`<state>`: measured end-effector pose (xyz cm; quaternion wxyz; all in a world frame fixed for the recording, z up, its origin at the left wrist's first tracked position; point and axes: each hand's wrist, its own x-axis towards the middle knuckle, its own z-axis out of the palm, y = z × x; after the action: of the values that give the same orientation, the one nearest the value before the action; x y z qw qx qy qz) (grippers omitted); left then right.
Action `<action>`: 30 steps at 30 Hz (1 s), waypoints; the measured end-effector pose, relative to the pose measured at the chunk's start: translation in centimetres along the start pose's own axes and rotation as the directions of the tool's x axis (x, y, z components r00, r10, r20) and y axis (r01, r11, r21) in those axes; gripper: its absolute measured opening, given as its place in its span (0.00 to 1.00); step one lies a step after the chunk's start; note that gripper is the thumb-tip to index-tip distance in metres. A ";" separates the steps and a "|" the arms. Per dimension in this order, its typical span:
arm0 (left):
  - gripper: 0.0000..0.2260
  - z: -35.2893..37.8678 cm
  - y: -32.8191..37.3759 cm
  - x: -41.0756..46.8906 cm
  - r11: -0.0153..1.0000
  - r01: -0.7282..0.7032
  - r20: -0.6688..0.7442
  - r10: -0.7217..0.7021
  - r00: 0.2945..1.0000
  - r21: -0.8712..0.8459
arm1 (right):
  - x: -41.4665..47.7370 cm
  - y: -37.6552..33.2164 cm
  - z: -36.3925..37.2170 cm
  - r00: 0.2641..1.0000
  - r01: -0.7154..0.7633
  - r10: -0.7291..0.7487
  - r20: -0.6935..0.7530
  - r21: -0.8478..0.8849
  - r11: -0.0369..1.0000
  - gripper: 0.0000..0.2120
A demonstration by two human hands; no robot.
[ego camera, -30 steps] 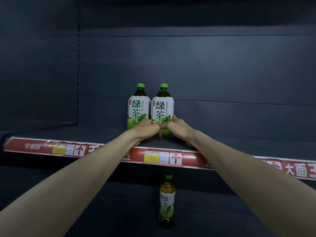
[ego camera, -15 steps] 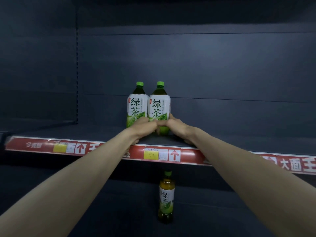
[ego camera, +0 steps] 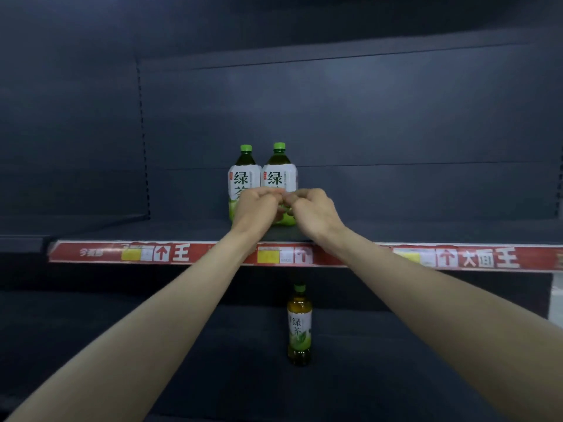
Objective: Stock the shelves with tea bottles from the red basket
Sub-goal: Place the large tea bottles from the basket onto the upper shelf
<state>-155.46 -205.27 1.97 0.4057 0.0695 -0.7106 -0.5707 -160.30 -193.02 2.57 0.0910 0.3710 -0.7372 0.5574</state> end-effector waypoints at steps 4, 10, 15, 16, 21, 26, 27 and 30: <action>0.11 0.2 1.8 -5.0 0.995 -0.010 -0.036 0.007 0.999 -0.099 | -4.0 -0.5 -1.2 0.996 0.050 -0.045 -0.071 0.063 0.997 0.14; 0.10 -0.1 0.5 -15.8 0.998 0.035 0.026 -0.034 0.999 -0.045 | -12.9 2.7 -2.6 0.998 0.064 -0.064 0.000 0.097 0.993 0.11; 0.10 -0.6 -5.2 -25.4 0.983 0.169 0.059 -0.173 0.983 0.064 | -23.7 8.4 -2.3 0.993 -0.032 0.028 0.110 0.038 0.999 0.11; 0.11 -0.7 -6.7 -27.5 0.971 0.222 0.051 -0.227 0.972 0.089 | -26.0 9.8 -2.0 0.987 -0.080 0.074 0.140 0.037 0.996 0.11; 0.11 -0.7 -13.4 -38.1 0.844 0.514 0.028 -0.524 0.851 0.152 | -37.2 16.2 -0.8 0.918 -0.290 0.293 0.268 -0.051 0.956 0.13; 0.08 -0.7 -18.5 -45.9 0.665 0.689 0.084 -0.734 0.673 0.287 | -45.2 20.2 -0.5 0.820 -0.453 0.466 0.333 -0.120 0.883 0.13; 0.07 -0.8 -19.4 -47.1 0.629 0.714 0.083 -0.765 0.638 0.309 | -46.2 20.9 -0.6 0.808 -0.466 0.484 0.337 -0.138 0.874 0.13; 0.12 -0.5 -21.6 -50.0 0.501 0.801 0.082 -0.860 0.504 0.327 | -48.9 23.0 -1.0 0.782 -0.496 0.535 0.319 -0.200 0.845 0.12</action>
<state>-129.96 -184.89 -41.58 -0.0202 0.3866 -0.6948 -0.6061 -140.82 -167.98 -41.21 -0.1835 0.2461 -0.8422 0.4432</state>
